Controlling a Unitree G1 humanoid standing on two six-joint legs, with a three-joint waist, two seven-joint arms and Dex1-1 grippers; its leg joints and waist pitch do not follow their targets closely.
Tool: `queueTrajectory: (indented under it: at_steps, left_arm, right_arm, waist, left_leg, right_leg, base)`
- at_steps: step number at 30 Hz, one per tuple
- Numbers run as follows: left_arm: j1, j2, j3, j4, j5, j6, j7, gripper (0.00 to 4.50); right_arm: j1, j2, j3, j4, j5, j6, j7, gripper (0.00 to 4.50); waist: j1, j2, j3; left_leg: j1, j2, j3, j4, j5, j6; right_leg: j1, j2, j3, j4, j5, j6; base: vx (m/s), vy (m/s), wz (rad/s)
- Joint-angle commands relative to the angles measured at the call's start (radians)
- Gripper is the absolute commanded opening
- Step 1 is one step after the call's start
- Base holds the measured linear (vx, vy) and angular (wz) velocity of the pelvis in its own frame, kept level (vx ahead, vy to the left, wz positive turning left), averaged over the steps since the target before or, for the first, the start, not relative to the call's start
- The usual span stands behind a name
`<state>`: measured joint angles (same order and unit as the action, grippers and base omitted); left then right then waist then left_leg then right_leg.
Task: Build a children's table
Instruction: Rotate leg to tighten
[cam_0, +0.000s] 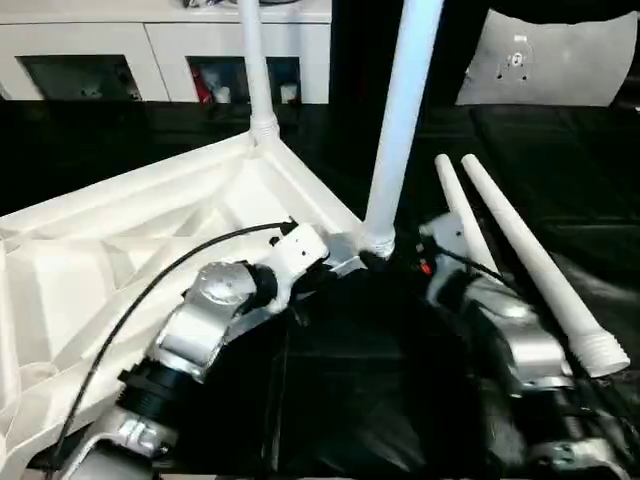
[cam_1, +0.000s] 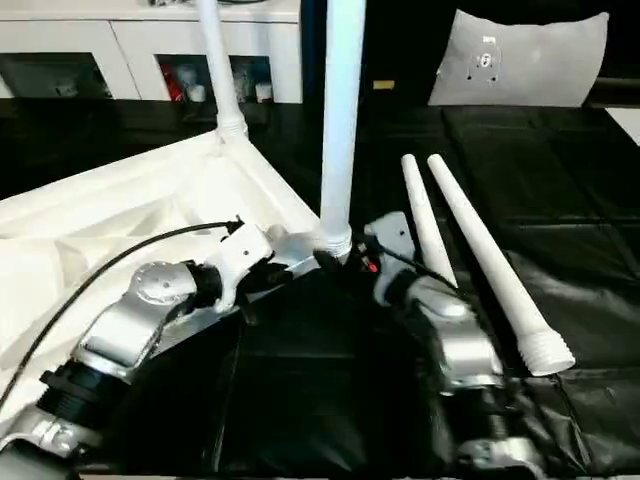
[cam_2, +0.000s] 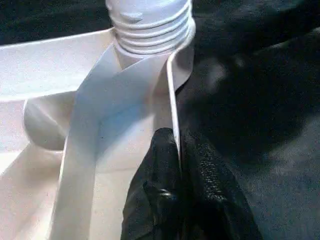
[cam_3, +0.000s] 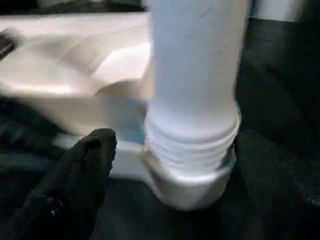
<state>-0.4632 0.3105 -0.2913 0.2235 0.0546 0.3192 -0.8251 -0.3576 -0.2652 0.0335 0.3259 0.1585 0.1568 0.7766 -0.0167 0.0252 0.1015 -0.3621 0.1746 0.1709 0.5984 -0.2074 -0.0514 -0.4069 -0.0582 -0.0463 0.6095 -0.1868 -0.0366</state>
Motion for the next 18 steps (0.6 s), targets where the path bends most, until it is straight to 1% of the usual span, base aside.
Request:
queueTrajectory:
  at_steps: [1, 2, 3, 4, 5, 6, 7, 8, 9, 10, 11, 12, 14, 15, 16, 18]
  left_arm:
    - [-0.017, 0.016, -0.008, -0.012, -0.018, -0.064, -0.062, 0.0]
    - [-0.013, 0.047, -0.014, -0.008, -0.037, -0.102, -0.124, 0.0]
    - [-0.008, 0.071, -0.025, -0.013, -0.044, -0.12, -0.168, 0.0]
    - [-0.004, 0.095, -0.036, -0.018, -0.048, -0.133, -0.21, 0.0]
    - [-0.001, 0.116, -0.045, -0.021, -0.052, -0.144, -0.246, 0.0]
    - [0.0, 0.119, -0.046, -0.021, -0.054, -0.146, -0.253, 0.0]
    - [0.001, 0.128, -0.047, -0.018, -0.058, -0.154, -0.271, 0.0]
    - [0.001, 0.131, -0.047, -0.016, -0.059, -0.157, -0.276, 0.0]
    - [0.001, 0.137, -0.049, -0.012, -0.059, -0.164, -0.285, 0.0]
    - [0.002, 0.159, -0.058, -0.007, -0.07, -0.184, -0.335, 0.0]
    - [0.002, 0.165, -0.061, -0.006, -0.073, -0.187, -0.346, 0.0]
    - [0.002, 0.171, -0.063, -0.006, -0.076, -0.192, -0.358, 0.0]
    - [0.0, 0.184, -0.069, 0.003, -0.082, -0.21, -0.385, 0.0]
    - [0.001, 0.194, -0.072, 0.002, -0.084, -0.213, -0.4, 0.0]
    - [0.001, 0.198, -0.074, 0.0, -0.084, -0.213, -0.405, 0.0]
    - [0.003, 0.203, -0.071, -0.006, -0.093, -0.21, -0.422, 0.0]
  right_arm:
    - [-0.006, -0.007, 0.012, -0.016, 0.023, -0.016, 0.073, 4.42]
    - [-0.008, -0.045, 0.013, -0.036, 0.048, -0.014, 0.153, 4.47]
    - [-0.01, -0.075, 0.031, -0.046, 0.049, -0.006, 0.205, 4.47]
    - [-0.014, -0.103, 0.052, -0.053, 0.042, -0.01, 0.252, 4.47]
    - [-0.019, -0.128, 0.073, -0.056, 0.031, -0.019, 0.29, 4.47]
    - [-0.02, -0.133, 0.077, -0.055, 0.03, -0.02, 0.298, 4.47]
    - [-0.026, -0.145, 0.086, -0.052, 0.03, -0.025, 0.32, 4.47]
    - [-0.028, -0.147, 0.089, -0.05, 0.029, -0.027, 0.325, 4.47]
    - [-0.033, -0.153, 0.093, -0.046, 0.028, -0.032, 0.335, 4.47]
    - [-0.052, -0.171, 0.113, -0.024, 0.023, -0.056, 0.379, 4.47]
    - [-0.057, -0.175, 0.117, -0.019, 0.022, -0.061, 0.392, 4.47]
    - [-0.062, -0.179, 0.123, -0.013, 0.022, -0.065, 0.411, 4.47]
    - [-0.076, -0.191, 0.138, 0.001, 0.03, -0.072, 0.463, 4.47]
    - [-0.081, -0.196, 0.144, 0.004, 0.034, -0.072, 0.484, 4.2]
    - [-0.082, -0.198, 0.146, 0.005, 0.036, -0.072, 0.491, 4.13]
    - [-0.096, -0.204, 0.152, 0.016, 0.048, -0.057, 0.53, 4.07]
  waist:
    - [0.005, -0.003, -0.074]
    - [0.007, 0.0, -0.077]
    - [0.008, 0.0, -0.078]
    - [0.011, 0.003, -0.079]
    - [0.015, 0.004, -0.08]
    - [0.017, 0.004, -0.082]
    - [0.02, 0.003, -0.083]
    - [0.023, 0.003, -0.082]
    - [0.024, 0.001, -0.082]
    - [0.026, 0.001, -0.082]
    - [0.026, 0.002, -0.082]
    - [0.027, 0.001, -0.08]
    - [0.029, 0.001, -0.078]
    - [0.028, -0.012, -0.077]
    - [0.032, -0.006, -0.078]
    - [0.033, -0.009, -0.078]
  left_leg:
    - [-0.006, 0.04, -0.014, -0.061, -0.123, 0.105]
    - [-0.005, 0.042, -0.014, -0.059, -0.103, 0.121]
    - [-0.006, 0.044, -0.014, -0.059, -0.088, 0.126]
    - [-0.004, 0.047, -0.016, -0.058, -0.067, 0.14]
    - [-0.001, 0.048, -0.014, -0.056, -0.05, 0.151]
    - [0.0, 0.049, -0.013, -0.055, -0.037, 0.157]
    - [0.0, 0.05, -0.013, -0.053, -0.016, 0.168]
    - [-0.001, 0.051, -0.012, -0.053, -0.014, 0.172]
    - [0.0, 0.051, -0.012, -0.053, -0.016, 0.171]
    - [0.0, 0.052, -0.012, -0.054, -0.025, 0.167]
    - [-0.001, 0.052, -0.013, -0.054, -0.028, 0.164]
    - [0.001, 0.053, -0.011, -0.055, -0.046, 0.158]
    - [0.0, 0.052, -0.009, -0.055, -0.063, 0.148]
    - [-0.001, 0.051, -0.007, -0.056, -0.067, 0.146]
    - [0.0, 0.052, -0.009, -0.056, -0.062, 0.143]
    - [0.0, 0.053, -0.009, -0.056, -0.052, 0.14]
  right_leg:
    - [0.065, -0.073, 0.046, -0.082, -0.191, -0.224]
    - [0.063, -0.071, 0.045, -0.078, -0.149, -0.239]
    - [0.065, -0.073, 0.046, -0.073, -0.124, -0.245]
    - [0.063, -0.071, 0.043, -0.069, -0.087, -0.258]
    - [0.061, -0.071, 0.044, -0.063, -0.05, -0.269]
    - [0.061, -0.071, 0.045, -0.059, -0.023, -0.277]
    - [0.059, -0.072, 0.045, -0.053, 0.019, -0.292]
    - [0.059, -0.073, 0.044, -0.052, 0.026, -0.299]
    - [0.059, -0.073, 0.043, -0.053, 0.021, -0.301]
    - [0.061, -0.075, 0.043, -0.052, 0.004, -0.303]
    - [0.062, -0.076, 0.043, -0.052, -0.002, -0.302]
    - [0.059, -0.075, 0.044, -0.055, -0.023, -0.3]
    - [0.06, -0.075, 0.044, -0.057, -0.049, -0.297]
    - [0.06, -0.074, 0.045, -0.06, -0.059, -0.292]
    - [0.061, -0.076, 0.046, -0.057, -0.069, -0.288]
    - [0.06, -0.075, 0.046, -0.056, -0.068, -0.284]
  base:
    - [0.0, 0.0, 0.0]
    - [0.0, 0.0, 0.0]
    - [0.0, 0.0, 0.0]
    - [0.0, 0.0, 0.0]
    - [0.0, 0.0, 0.0]
    - [0.0, 0.0, 0.0]
    - [0.0, 0.0, 0.0]
    - [0.0, 0.0, 0.0]
    - [0.0, 0.0, 0.0]
    - [0.0, 0.0, 0.0]
    - [0.0, 0.0, 0.0]
    - [0.0, 0.0, 0.0]
    - [0.0, 0.0, 0.0]
    - [0.0, 0.0, 0.0]
    - [0.0, 0.0, 0.0]
    - [0.0, 0.0, 0.0]
